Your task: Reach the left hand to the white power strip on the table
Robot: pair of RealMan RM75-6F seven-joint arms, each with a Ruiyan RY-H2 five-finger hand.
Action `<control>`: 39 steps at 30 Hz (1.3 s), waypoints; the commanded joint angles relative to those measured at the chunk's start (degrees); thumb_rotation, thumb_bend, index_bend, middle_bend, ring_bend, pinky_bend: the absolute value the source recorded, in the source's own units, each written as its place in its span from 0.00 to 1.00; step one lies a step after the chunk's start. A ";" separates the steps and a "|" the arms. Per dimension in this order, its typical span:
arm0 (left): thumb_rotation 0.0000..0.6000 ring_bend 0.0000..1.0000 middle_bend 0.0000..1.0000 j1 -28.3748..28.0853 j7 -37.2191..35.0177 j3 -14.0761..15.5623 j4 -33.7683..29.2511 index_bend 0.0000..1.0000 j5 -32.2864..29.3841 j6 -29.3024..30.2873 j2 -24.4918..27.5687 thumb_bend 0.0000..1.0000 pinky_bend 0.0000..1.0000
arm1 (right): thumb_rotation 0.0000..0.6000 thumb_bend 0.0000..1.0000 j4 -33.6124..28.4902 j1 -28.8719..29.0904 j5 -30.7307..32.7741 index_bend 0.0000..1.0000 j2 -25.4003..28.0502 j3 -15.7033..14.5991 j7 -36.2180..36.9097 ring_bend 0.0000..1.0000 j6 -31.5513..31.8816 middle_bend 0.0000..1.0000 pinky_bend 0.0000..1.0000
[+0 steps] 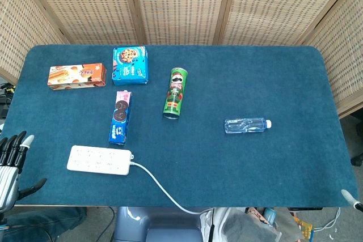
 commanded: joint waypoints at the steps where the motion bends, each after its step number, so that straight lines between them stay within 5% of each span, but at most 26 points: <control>1: 1.00 0.00 0.00 0.07 -0.06 0.08 0.20 0.00 0.14 -0.07 -0.08 0.00 0.00 | 1.00 0.00 0.01 -0.06 0.03 0.00 0.04 -0.01 0.20 0.00 0.02 0.00 0.00; 7: 1.00 0.00 0.00 -0.78 -0.65 0.66 0.00 0.00 0.03 -2.50 0.13 0.00 0.00 | 1.00 0.00 0.01 0.08 0.30 0.00 0.04 0.10 0.20 0.00 -0.39 0.00 0.00; 9: 1.00 0.13 0.19 -1.53 -1.54 0.93 0.16 0.00 0.21 -4.02 0.10 0.00 0.14 | 1.00 0.00 -0.18 0.11 0.46 0.00 0.02 0.15 0.20 0.00 -0.54 0.00 0.00; 11: 1.00 0.57 0.66 -2.52 -2.50 0.39 0.95 0.00 0.14 -5.05 -0.90 0.04 0.56 | 1.00 0.00 -0.34 0.20 0.56 0.00 0.06 0.19 0.17 0.00 -0.77 0.00 0.00; 12: 1.00 0.78 0.83 -3.31 -3.21 0.13 1.90 0.00 0.11 -6.08 -2.06 0.12 0.76 | 1.00 0.00 -0.41 0.26 0.56 0.00 0.07 0.18 0.13 0.00 -0.91 0.00 0.00; 13: 1.00 0.88 0.90 -4.16 -3.86 0.11 2.88 0.00 0.29 -7.37 -3.14 0.22 0.86 | 1.00 0.00 -0.45 0.30 0.57 0.00 0.07 0.16 0.07 0.00 -1.04 0.00 0.00; 15: 1.00 1.00 1.00 -5.98 -3.93 -0.02 5.99 0.00 0.08 -10.47 -6.52 0.71 0.99 | 1.00 0.00 -0.53 0.39 0.59 0.00 0.12 0.09 -0.01 0.00 -1.36 0.00 0.00; 17: 1.00 1.00 1.00 -7.14 -2.45 0.11 8.42 0.00 -0.95 -13.35 -9.83 0.97 1.00 | 1.00 0.00 -0.64 0.44 0.65 0.00 0.25 0.01 0.10 0.00 -1.67 0.00 0.00; 18: 1.00 1.00 1.00 -7.69 -1.82 0.56 8.71 0.00 -1.79 -15.45 -10.77 1.00 1.00 | 1.00 0.00 -0.69 0.48 0.67 0.00 0.31 -0.01 0.16 0.00 -1.79 0.00 0.00; 25: 1.00 1.00 1.00 -12.72 5.21 -0.51 3.43 0.10 -14.36 -29.71 -16.69 1.00 1.00 | 1.00 0.00 -0.86 0.86 0.91 0.00 0.94 -0.19 1.21 0.00 -3.04 0.00 0.00; 39: 1.00 1.00 1.00 -15.14 12.02 -0.47 3.33 0.13 -20.33 -31.11 -22.14 1.00 1.00 | 1.00 0.00 -0.85 1.22 1.07 0.00 1.21 -0.40 2.02 0.00 -4.12 0.00 0.00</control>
